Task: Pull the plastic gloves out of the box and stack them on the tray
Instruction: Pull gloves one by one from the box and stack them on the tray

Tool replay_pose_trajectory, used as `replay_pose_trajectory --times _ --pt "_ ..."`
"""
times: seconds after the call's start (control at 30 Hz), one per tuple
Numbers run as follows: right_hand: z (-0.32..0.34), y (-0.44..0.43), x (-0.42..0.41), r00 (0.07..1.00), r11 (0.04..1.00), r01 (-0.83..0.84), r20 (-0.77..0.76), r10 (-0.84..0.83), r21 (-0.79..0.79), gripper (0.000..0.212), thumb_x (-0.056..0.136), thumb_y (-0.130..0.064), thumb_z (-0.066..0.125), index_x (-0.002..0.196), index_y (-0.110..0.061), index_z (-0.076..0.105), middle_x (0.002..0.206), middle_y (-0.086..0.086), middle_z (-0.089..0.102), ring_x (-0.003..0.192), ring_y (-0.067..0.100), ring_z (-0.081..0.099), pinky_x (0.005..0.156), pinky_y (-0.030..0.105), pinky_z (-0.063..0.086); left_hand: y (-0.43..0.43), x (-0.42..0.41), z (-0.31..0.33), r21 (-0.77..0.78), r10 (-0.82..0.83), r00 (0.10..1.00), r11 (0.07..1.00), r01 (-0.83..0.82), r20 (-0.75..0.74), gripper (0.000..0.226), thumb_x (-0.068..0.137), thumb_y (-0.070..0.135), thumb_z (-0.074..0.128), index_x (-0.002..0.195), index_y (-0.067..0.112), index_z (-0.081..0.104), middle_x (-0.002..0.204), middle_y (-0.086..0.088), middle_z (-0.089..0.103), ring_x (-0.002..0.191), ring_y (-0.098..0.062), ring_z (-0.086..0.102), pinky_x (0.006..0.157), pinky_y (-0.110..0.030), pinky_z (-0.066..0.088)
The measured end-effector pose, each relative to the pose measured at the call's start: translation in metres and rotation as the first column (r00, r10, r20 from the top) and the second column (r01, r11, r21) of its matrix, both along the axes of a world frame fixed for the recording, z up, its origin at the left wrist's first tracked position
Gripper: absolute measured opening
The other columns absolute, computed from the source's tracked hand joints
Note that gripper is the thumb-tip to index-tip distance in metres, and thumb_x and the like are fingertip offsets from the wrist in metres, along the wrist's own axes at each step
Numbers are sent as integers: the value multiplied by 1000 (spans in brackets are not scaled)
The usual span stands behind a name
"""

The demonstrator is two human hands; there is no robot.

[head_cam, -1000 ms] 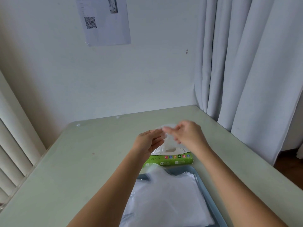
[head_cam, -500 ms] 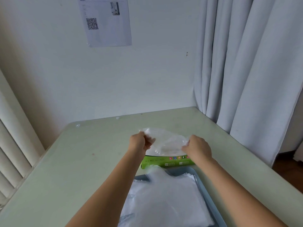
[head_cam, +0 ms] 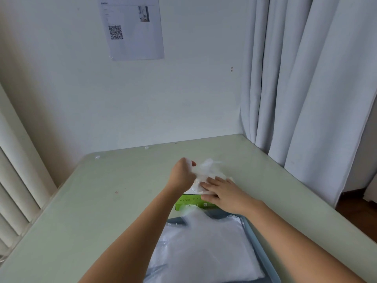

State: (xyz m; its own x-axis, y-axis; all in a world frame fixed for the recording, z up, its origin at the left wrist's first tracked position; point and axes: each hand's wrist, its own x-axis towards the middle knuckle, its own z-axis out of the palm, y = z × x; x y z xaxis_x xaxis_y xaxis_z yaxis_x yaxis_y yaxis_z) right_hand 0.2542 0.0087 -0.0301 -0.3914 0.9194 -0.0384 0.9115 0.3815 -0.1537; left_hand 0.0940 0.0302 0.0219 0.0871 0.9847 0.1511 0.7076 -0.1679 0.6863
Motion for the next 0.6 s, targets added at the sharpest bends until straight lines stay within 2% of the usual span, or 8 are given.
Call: replay_pose_trajectory --times 0.07,0.13,0.2,0.27,0.37,0.5,0.57,0.6 --pt "-1 -2 0 995 998 33 97 -28 -56 70 93 -66 29 152 -36 8 161 -3 1 148 25 2 118 43 5 5 3 5 63 53 996 996 -58 69 23 85 -2 48 100 6 64 95 -10 64 81 -24 57 59 -23 44" --pt "1 -3 0 991 998 35 130 -28 -51 73 91 -67 30 152 -36 3 161 -3 -3 148 26 0 118 45 3 7 6 14 106 54 988 992 -70 148 11 87 1 51 83 10 58 76 -2 56 69 -19 48 48 -19 36" --pt "3 -4 -3 990 997 43 138 -34 -60 72 92 -66 30 152 -35 3 161 -3 -4 148 27 0 118 46 4 7 10 19 97 53 953 992 -86 297 20 87 4 55 72 14 49 63 1 47 59 -18 42 49 -23 34" --pt "4 -4 -5 987 996 57 154 -45 -75 72 93 -65 30 152 -34 2 161 -2 -4 148 28 0 118 46 4 4 12 22 54 70 860 992 -113 506 27 87 2 53 68 17 43 62 -1 42 57 -21 37 56 -29 34" --pt "3 -3 -6 984 996 63 171 -52 -61 72 93 -64 30 152 -34 3 161 -2 -4 148 30 1 117 47 5 -4 9 34 94 63 747 982 -166 661 29 86 -1 47 67 17 36 64 -4 35 62 -19 34 57 -30 30" --pt "9 -3 -7 988 994 69 147 -56 -87 73 93 -63 35 153 -31 8 161 2 0 147 32 4 116 48 7 -19 -1 77 252 -45 680 945 -209 732 33 81 -4 47 61 18 33 58 3 32 57 -18 28 52 -27 23" --pt "18 -6 -7 998 987 58 40 -52 -153 71 91 -61 44 150 -25 25 158 7 18 144 35 15 115 44 16 -31 -3 95 349 -77 761 914 -204 644 34 82 0 54 61 18 33 57 6 32 54 -15 27 50 -26 23" --pt "24 -9 -6 995 988 54 -74 -66 -146 65 90 -57 51 144 -21 39 151 9 32 141 34 25 113 39 23 -40 -4 100 409 -83 819 892 -193 568 36 82 2 56 61 19 33 56 8 32 51 -11 27 48 -24 23"
